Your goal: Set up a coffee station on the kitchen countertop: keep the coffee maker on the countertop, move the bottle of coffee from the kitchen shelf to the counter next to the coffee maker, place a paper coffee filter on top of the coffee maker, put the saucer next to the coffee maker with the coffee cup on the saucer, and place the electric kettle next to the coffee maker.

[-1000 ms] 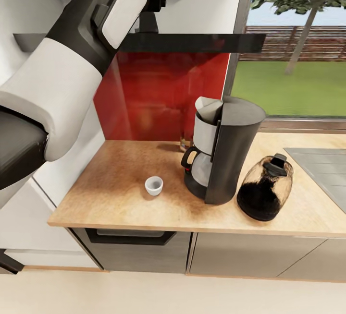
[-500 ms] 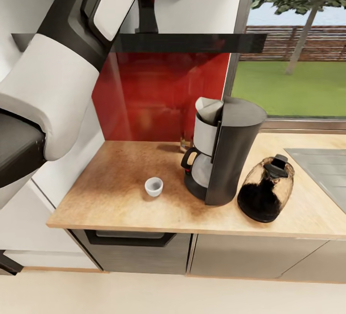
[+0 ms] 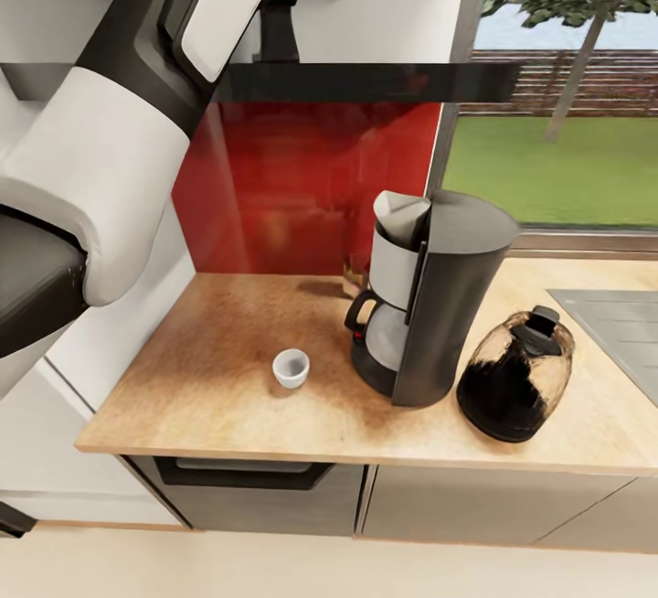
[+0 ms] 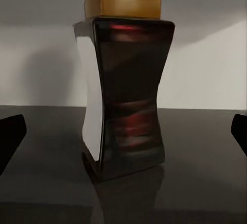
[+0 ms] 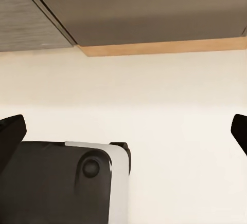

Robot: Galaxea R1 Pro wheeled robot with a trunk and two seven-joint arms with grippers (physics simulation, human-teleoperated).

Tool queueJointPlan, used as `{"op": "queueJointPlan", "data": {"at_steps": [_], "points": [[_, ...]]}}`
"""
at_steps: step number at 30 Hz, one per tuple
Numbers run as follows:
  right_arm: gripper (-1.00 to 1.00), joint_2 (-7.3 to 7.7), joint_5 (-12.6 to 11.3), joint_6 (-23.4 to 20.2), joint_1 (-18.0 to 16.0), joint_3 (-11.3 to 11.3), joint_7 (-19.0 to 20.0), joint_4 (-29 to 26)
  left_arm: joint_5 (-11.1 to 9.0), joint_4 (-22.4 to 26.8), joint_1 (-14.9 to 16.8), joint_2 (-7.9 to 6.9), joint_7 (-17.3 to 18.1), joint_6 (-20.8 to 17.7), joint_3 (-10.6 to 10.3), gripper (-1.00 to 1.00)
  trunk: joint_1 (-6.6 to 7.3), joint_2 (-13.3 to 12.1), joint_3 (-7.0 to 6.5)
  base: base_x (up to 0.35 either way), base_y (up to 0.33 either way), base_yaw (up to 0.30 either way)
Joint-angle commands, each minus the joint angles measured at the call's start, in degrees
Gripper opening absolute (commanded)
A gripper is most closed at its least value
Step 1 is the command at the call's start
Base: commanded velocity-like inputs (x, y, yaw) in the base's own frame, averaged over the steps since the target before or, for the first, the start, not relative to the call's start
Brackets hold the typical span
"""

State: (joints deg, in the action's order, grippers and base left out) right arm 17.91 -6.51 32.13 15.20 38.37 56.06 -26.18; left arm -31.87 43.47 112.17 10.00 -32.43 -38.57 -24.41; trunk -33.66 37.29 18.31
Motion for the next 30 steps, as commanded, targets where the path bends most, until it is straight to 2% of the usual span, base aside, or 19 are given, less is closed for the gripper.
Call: {"op": "queueJointPlan", "data": {"at_steps": [1,18,21,24,25,26,30], "points": [[1.00,0.01,-0.43,-0.14,0.00,0.04,0.45,-0.01,-0.56,-0.08,0.07,0.00,-0.53,-0.06,-0.12,1.00,-0.03,0.06,0.07,0.180,0.000,0.000],[1.00,-0.03,-0.31,-0.10,0.03,-0.02,0.45,-0.01,-0.56,-0.56,0.07,0.00,-0.53,-0.02,-0.11,1.00,-0.03,0.06,0.07,0.122,0.000,0.000],[1.00,-0.04,1.02,-0.09,0.03,-0.03,0.45,-0.01,-0.56,-0.50,0.07,0.00,-0.53,-0.04,-0.14,1.00,-0.03,0.06,0.07,0.025,0.000,0.000],[1.00,-0.08,4.04,-0.05,0.02,-0.07,0.44,0.21,-0.56,-0.41,0.07,0.00,-0.53,-0.03,-0.12,1.00,-0.03,0.06,0.07,0.010,0.000,0.000],[1.00,-0.11,6.09,0.02,0.02,-0.08,0.41,0.90,-0.56,-0.38,0.07,0.00,-0.53,-0.02,-0.12,1.00,-0.03,0.06,0.07,0.005,0.000,0.000],[1.00,-0.12,7.12,0.18,0.02,-0.07,0.38,1.37,-0.56,-0.36,0.07,0.00,-0.53,-0.02,-0.12,1.00,-0.03,0.06,0.07,0.004,0.000,0.000],[1.00,-0.14,10.13,2.57,0.01,-0.06,0.32,2.83,-0.56,-0.28,0.07,0.00,-0.53,-0.02,-0.11,1.00,-0.03,0.06,0.07,0.002,0.000,0.000]]}}
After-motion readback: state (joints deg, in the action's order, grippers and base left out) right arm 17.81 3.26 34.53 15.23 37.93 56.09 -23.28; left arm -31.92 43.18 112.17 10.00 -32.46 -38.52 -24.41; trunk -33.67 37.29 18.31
